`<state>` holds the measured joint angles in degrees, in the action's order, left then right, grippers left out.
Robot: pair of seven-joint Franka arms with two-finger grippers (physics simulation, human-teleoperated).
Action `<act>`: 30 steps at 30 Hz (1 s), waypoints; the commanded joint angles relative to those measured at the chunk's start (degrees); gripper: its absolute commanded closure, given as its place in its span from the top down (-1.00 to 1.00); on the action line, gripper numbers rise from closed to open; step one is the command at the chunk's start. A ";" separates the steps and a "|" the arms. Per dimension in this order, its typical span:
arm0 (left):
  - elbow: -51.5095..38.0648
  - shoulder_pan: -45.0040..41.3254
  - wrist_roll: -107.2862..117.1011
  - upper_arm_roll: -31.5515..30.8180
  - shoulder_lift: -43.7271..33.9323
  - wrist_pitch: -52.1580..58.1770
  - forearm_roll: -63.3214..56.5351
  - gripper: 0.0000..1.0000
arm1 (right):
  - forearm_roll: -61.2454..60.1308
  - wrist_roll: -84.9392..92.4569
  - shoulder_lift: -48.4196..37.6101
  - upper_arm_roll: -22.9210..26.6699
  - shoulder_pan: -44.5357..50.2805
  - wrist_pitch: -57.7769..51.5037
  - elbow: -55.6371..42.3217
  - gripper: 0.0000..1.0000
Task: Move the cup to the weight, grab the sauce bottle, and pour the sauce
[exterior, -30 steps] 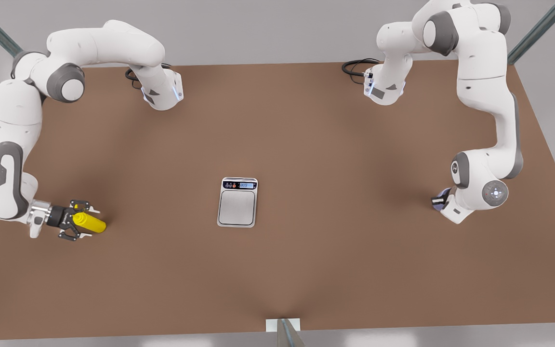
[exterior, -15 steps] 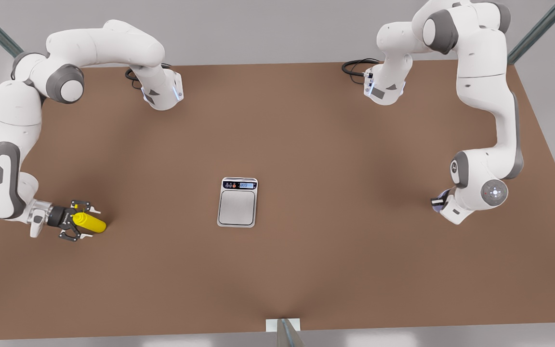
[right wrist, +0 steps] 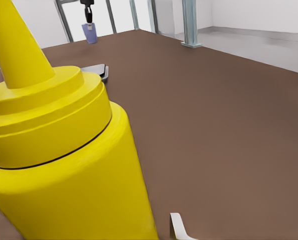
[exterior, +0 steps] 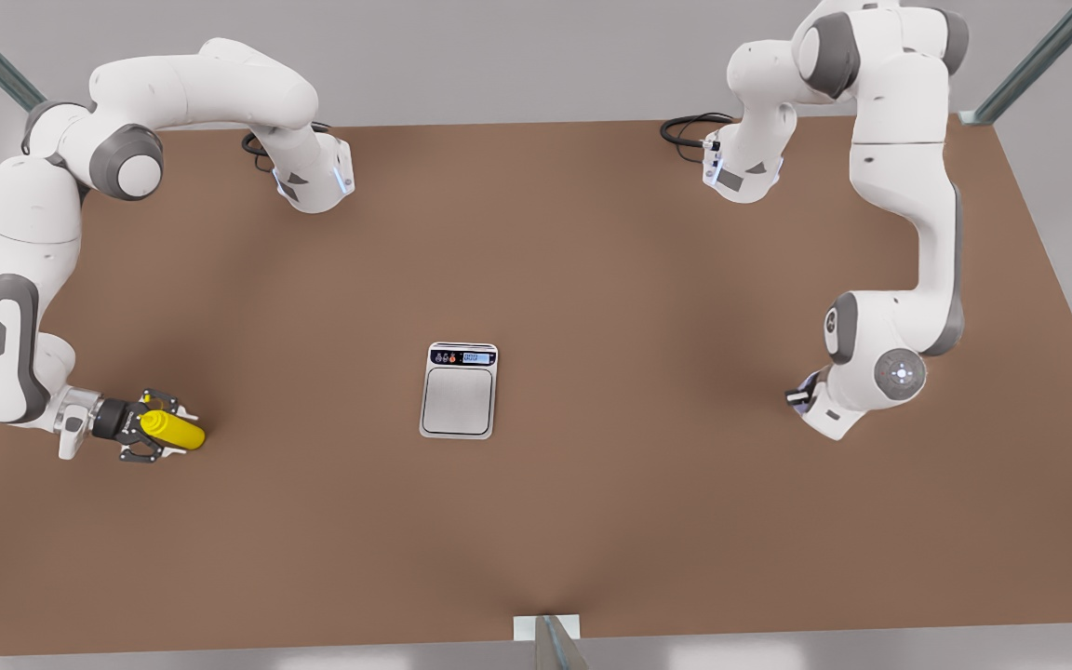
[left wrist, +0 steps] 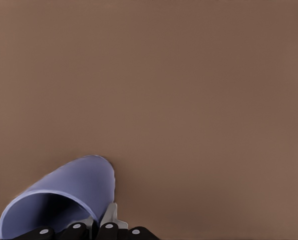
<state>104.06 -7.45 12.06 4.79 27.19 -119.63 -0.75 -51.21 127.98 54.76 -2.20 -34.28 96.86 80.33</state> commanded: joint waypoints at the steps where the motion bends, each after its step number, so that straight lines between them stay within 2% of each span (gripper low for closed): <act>1: 0.00 -0.37 0.42 -0.31 -0.04 -0.08 6.11 -0.46 | -0.20 -0.01 0.00 0.00 0.00 0.00 0.00 0.30; 6: -1.05 -3.35 10.96 -4.35 0.05 -0.08 6.12 -0.46 | -0.56 -0.01 0.00 0.00 0.00 0.00 0.00 0.14; 12: -5.09 -11.88 21.95 -4.35 1.19 -0.25 10.77 -0.47 | -0.56 -0.36 0.00 0.00 0.00 0.00 0.00 0.10; 15: -8.69 -15.92 29.33 -4.35 3.30 -0.08 10.77 -0.48 | -0.47 -4.58 -0.36 0.00 0.35 -2.37 -2.99 0.10; 18: -15.11 -19.53 36.36 -4.35 7.61 -0.08 10.77 -0.48 | -0.03 -8.79 -2.90 -0.18 0.97 -2.46 -4.48 0.09; 21: -21.17 -21.20 43.22 -6.02 11.12 0.01 10.77 -0.48 | 2.61 -17.05 -7.30 -0.09 5.80 -1.58 -4.66 0.08; 25: -25.22 -23.48 49.63 -8.13 11.83 1.68 10.69 -0.48 | 3.31 -21.80 -7.91 0.00 10.28 -1.23 -6.94 0.09; 30: -39.01 -29.99 59.74 -8.13 19.74 5.46 10.42 -0.48 | 3.31 -22.33 -7.74 0.00 11.25 -0.44 -6.94 0.09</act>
<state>64.22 -37.87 73.24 -3.38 47.00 -113.90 7.84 -47.96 105.64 47.02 -2.19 -23.02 96.64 73.38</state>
